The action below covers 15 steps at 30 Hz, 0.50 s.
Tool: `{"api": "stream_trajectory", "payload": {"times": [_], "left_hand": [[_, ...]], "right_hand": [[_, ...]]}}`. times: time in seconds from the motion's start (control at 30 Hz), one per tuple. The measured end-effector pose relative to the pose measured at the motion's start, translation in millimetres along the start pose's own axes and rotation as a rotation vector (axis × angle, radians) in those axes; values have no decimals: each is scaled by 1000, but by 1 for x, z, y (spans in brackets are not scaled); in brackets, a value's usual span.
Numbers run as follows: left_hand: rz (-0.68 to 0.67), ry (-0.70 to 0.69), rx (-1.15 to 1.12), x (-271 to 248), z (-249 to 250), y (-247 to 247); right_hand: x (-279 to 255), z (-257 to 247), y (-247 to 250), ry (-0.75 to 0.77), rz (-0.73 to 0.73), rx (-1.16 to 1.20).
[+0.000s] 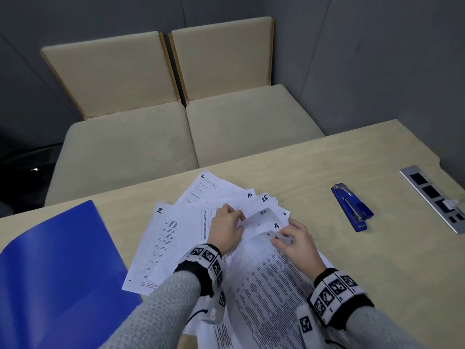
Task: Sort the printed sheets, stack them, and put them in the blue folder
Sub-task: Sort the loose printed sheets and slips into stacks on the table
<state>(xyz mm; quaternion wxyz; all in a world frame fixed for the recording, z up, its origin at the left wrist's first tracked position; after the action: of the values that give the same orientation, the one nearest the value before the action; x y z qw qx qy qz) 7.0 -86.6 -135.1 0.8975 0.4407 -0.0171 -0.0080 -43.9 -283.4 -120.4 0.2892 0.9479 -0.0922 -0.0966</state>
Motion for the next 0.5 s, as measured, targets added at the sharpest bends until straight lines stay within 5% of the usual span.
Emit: {"api": "stream_trajectory", "payload": {"times": [0.23, 0.5], "left_hand": [[-27, -21, -116, -2, 6, 9], [40, 170, -262, 11, 11, 6]], "right_hand": [[3, -4, 0, 55, 15, 1], [8, 9, -5, 91, 50, -68]]}}
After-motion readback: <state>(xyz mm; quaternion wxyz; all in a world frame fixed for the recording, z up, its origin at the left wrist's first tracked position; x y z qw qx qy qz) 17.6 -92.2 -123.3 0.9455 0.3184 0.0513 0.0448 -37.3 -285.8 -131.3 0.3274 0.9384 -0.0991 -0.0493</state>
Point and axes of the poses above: each hand's wrist, its own x-axis towards the middle knuckle, its own y-axis out of the back of the hand, z = x × y, the point moved 1 cm from there along x, towards the middle knuckle, and after that the axes turned 15 degrees about z, right-handed, at the moved point
